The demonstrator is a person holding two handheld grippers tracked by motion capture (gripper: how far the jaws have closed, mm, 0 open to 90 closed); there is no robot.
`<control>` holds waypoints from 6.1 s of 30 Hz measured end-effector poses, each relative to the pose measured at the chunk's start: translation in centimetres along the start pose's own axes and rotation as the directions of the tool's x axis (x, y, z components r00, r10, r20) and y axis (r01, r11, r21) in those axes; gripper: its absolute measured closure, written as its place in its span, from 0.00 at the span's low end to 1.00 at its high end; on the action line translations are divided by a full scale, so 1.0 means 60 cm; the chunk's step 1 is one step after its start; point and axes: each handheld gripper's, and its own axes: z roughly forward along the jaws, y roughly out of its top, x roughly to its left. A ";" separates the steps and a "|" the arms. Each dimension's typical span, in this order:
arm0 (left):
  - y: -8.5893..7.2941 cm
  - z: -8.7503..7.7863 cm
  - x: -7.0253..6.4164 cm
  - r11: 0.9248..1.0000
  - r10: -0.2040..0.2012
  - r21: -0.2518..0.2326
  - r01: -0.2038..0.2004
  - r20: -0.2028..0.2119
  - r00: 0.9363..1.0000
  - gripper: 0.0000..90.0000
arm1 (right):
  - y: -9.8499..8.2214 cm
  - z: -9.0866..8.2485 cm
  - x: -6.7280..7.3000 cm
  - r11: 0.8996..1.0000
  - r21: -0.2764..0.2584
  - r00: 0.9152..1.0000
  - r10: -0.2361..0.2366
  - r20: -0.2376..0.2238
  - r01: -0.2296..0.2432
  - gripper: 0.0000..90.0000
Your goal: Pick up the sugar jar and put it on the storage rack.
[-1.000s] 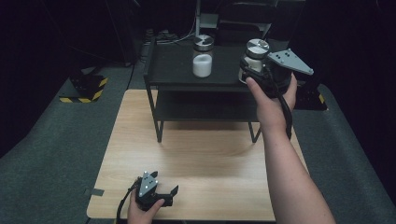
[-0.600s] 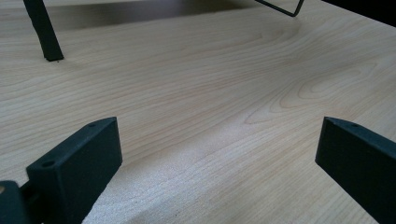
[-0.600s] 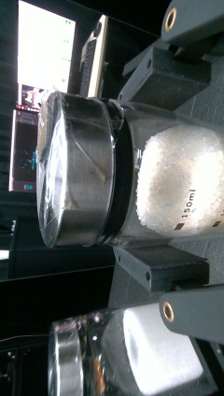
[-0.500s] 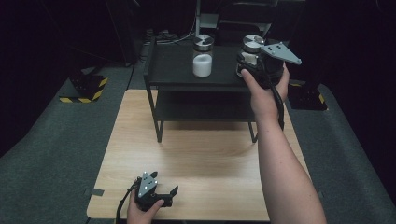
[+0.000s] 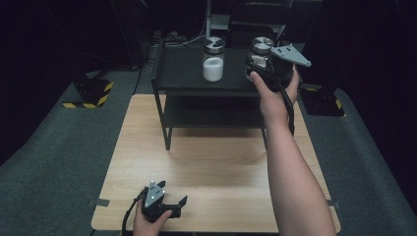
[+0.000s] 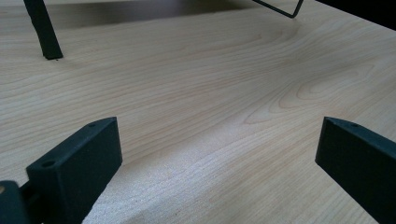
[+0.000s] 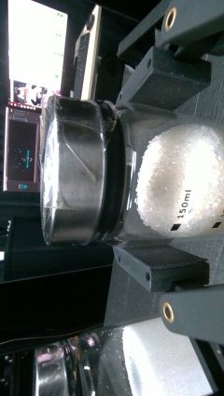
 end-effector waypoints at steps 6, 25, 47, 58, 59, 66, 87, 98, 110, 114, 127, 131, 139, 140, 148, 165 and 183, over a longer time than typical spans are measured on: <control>0.001 0.000 -0.001 1.000 0.001 0.003 -0.001 0.000 1.000 0.01 | -0.012 0.000 -0.003 1.000 -0.024 1.000 0.001 -0.006 -0.001 0.34; 0.001 0.001 0.000 1.000 -0.006 0.004 0.006 0.000 1.000 0.01 | -0.005 -0.002 -0.015 1.000 -0.015 0.999 -0.001 -0.037 0.001 0.29; 0.001 0.001 -0.003 1.000 -0.004 0.004 0.004 -0.013 1.000 0.01 | -0.014 -0.054 -0.014 0.998 -0.063 0.997 -0.010 -0.076 0.005 0.00; 0.002 0.002 -0.007 1.000 0.003 0.008 -0.003 -0.023 1.000 0.01 | -0.046 -0.091 -0.030 0.998 -0.070 0.996 -0.002 -0.092 -0.005 0.00; 0.002 0.002 -0.007 1.000 0.003 0.008 -0.002 -0.024 1.000 0.01 | -0.052 -0.098 -0.031 0.998 -0.070 0.996 -0.004 -0.090 -0.002 0.00; 0.003 0.002 -0.010 1.000 0.009 0.010 -0.008 -0.030 1.000 0.01 | -0.076 -0.121 -0.041 0.997 -0.076 0.994 -0.004 -0.107 -0.004 0.00; 0.003 0.003 -0.012 1.000 0.015 0.011 -0.015 -0.032 0.999 0.01 | -0.150 -0.185 -0.060 0.996 -0.090 0.983 -0.040 -0.179 0.024 0.00; 0.002 0.002 -0.013 1.000 0.013 0.008 -0.012 -0.037 0.999 0.01 | -0.205 -0.221 -0.068 0.996 -0.074 0.980 -0.063 -0.189 0.050 0.00; 0.002 0.002 -0.015 1.000 0.017 0.007 -0.017 -0.041 0.999 0.01 | -0.270 -0.259 -0.078 0.998 -0.052 0.982 -0.045 -0.184 0.036 0.00; 0.002 0.002 -0.016 1.000 0.020 0.004 -0.020 -0.042 0.999 0.01 | -0.304 -0.277 -0.083 0.999 -0.040 0.983 -0.034 -0.179 0.027 0.00; -0.002 0.002 -0.018 1.000 0.020 -0.010 -0.020 -0.046 0.999 0.01 | -0.401 -0.314 -0.096 0.999 0.041 0.989 0.010 -0.145 -0.004 0.00; -0.003 0.002 -0.019 1.000 0.019 -0.014 -0.019 -0.048 0.999 0.01 | -0.415 -0.320 -0.100 0.998 0.061 0.991 0.018 -0.136 -0.010 0.00; -0.003 0.002 -0.019 1.000 0.020 -0.015 -0.021 -0.050 0.999 0.01 | -0.443 -0.335 -0.104 0.994 0.110 0.993 0.025 -0.116 -0.012 0.00; -0.003 0.002 -0.019 1.000 0.020 -0.014 -0.021 -0.051 0.999 0.01 | -0.447 -0.337 -0.105 0.993 0.116 0.993 0.026 -0.113 -0.013 0.00; -0.004 0.001 -0.021 1.000 0.022 -0.018 -0.023 -0.054 0.998 0.01 | -0.471 -0.349 -0.109 0.988 0.156 0.995 0.028 -0.098 -0.012 0.00; -0.007 0.001 -0.023 1.000 0.013 -0.026 -0.014 -0.059 0.998 0.01 | -0.489 -0.363 -0.119 0.973 0.230 0.996 0.001 -0.094 0.021 0.00; -0.013 -0.004 -0.023 0.999 0.007 -0.039 -0.009 -0.047 0.999 0.01 | -0.486 -0.356 -0.124 0.966 0.258 0.995 0.032 -0.093 -0.006 0.00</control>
